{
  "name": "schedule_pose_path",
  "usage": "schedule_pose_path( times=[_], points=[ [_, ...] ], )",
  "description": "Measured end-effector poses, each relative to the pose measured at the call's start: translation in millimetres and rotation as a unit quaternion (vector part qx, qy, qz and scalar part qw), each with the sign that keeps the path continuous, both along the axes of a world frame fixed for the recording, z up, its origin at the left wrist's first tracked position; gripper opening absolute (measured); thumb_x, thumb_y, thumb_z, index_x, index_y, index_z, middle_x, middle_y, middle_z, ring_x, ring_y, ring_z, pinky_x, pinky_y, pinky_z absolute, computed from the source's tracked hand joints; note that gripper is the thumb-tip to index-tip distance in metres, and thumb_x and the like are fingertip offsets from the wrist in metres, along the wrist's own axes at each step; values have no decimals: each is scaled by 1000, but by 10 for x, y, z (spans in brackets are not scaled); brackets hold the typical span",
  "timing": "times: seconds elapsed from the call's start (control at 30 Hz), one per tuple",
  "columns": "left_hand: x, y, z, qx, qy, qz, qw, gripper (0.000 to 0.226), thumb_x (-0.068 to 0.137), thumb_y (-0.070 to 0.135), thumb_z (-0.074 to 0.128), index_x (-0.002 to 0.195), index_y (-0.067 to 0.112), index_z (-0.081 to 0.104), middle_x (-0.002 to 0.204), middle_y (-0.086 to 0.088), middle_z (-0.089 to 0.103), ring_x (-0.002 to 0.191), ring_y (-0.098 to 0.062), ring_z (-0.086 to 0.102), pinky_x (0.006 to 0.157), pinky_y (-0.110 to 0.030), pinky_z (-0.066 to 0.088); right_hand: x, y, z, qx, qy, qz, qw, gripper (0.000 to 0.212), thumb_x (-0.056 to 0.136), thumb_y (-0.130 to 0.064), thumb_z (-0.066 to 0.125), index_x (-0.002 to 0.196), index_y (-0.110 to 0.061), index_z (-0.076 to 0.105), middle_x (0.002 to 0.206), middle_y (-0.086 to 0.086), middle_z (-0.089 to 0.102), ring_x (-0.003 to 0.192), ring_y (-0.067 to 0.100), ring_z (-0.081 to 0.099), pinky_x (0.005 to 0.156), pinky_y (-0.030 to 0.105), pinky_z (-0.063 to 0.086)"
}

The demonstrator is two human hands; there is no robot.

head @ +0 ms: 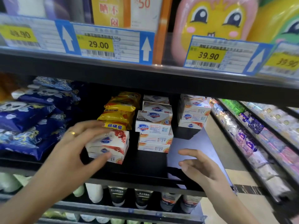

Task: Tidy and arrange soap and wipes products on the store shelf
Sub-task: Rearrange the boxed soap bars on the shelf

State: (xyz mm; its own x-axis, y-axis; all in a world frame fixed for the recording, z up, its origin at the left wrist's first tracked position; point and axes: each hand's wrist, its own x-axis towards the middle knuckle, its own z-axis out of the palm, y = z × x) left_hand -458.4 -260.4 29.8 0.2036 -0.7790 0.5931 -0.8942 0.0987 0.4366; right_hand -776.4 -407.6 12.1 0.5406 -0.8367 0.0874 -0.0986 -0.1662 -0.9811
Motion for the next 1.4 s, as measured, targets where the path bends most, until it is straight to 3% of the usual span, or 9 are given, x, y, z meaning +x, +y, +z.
schedule_pose_path(
  times=[0.13, 0.2, 0.33, 0.47, 0.6, 0.73, 1.07, 1.27, 1.4],
  points=[
    [-514, -65, -28, 41, 4, -67, 997, 50, 86, 60, 61, 136, 53, 56, 139, 30, 54, 135, 1, 50, 108, -7, 33, 5, -134, 102, -31, 17, -57, 998, 34, 74, -47, 75, 107, -41, 74, 96, 0, 76, 95, 23, 69, 86, 33, 55],
    [-768, -177, -84, 64, 12, -92, 994, 47, 89, 60, 57, 136, 56, 52, 138, 36, 49, 135, 6, 46, 104, -6, 35, 13, -286, 150, -59, 15, -92, 994, 18, 86, -32, 77, 103, -37, 75, 103, -10, 75, 95, 22, 70, 90, 43, 56],
    [-1150, -581, -182, 104, 22, -145, 984, 41, 96, 49, 54, 137, 50, 51, 134, 39, 45, 135, 11, 38, 107, -5, 28, 47, -690, 245, -155, 86, -156, 972, 21, 95, -25, 72, 104, -43, 68, 108, -21, 69, 92, -5, 64, 74, 10, 49],
    [-1228, -895, -351, 139, 19, -128, 982, 39, 102, 40, 56, 141, 43, 54, 135, 33, 45, 131, 14, 31, 102, 4, 19, 124, -1099, 348, -248, 161, -199, 934, 33, 92, -18, 73, 119, -33, 63, 125, -10, 48, 95, -16, 56, 78, 1, 41],
    [-1202, -938, -480, 152, 1, -113, 982, 33, 101, 48, 51, 133, 44, 58, 132, 34, 45, 130, 14, 32, 100, -2, 25, 187, -1521, 455, -356, 315, -202, 856, 61, 89, -24, 77, 143, -27, 50, 148, 6, 37, 131, 24, 46, 98, 28, 42],
    [-1174, -948, -500, 156, 13, -111, 981, 30, 98, 49, 55, 127, 44, 61, 128, 37, 46, 129, 15, 35, 98, 1, 25, 305, -1789, 503, -358, 404, -157, 827, 65, 95, -29, 68, 153, -30, 38, 154, 9, 34, 135, 34, 43, 107, 41, 44],
    [-1139, -969, -520, 158, 86, -108, 978, 21, 92, 47, 62, 113, 50, 63, 125, 36, 54, 129, 10, 44, 100, -11, 35, 279, -1796, 456, -407, 365, -201, 813, 49, 99, -31, 65, 146, -38, 53, 141, -1, 55, 129, 23, 53, 95, 38, 52],
    [-1123, -953, -466, 155, 159, -118, 968, 31, 88, 66, 53, 116, 56, 64, 125, 38, 58, 127, 11, 49, 100, -18, 39, 56, -1266, 309, -401, 260, -172, 861, 54, 100, -26, 63, 144, -52, 46, 146, -14, 44, 104, 9, 61, 73, 29, 50],
    [-1152, -962, -417, 124, 251, -119, 953, 25, 96, 41, 68, 120, 48, 65, 120, 30, 67, 119, 7, 58, 100, -19, 43, -139, -756, 137, -382, 199, -158, 888, 55, 98, -26, 67, 146, -46, 49, 149, -15, 43, 117, 13, 59, 89, 35, 55]
  ],
)
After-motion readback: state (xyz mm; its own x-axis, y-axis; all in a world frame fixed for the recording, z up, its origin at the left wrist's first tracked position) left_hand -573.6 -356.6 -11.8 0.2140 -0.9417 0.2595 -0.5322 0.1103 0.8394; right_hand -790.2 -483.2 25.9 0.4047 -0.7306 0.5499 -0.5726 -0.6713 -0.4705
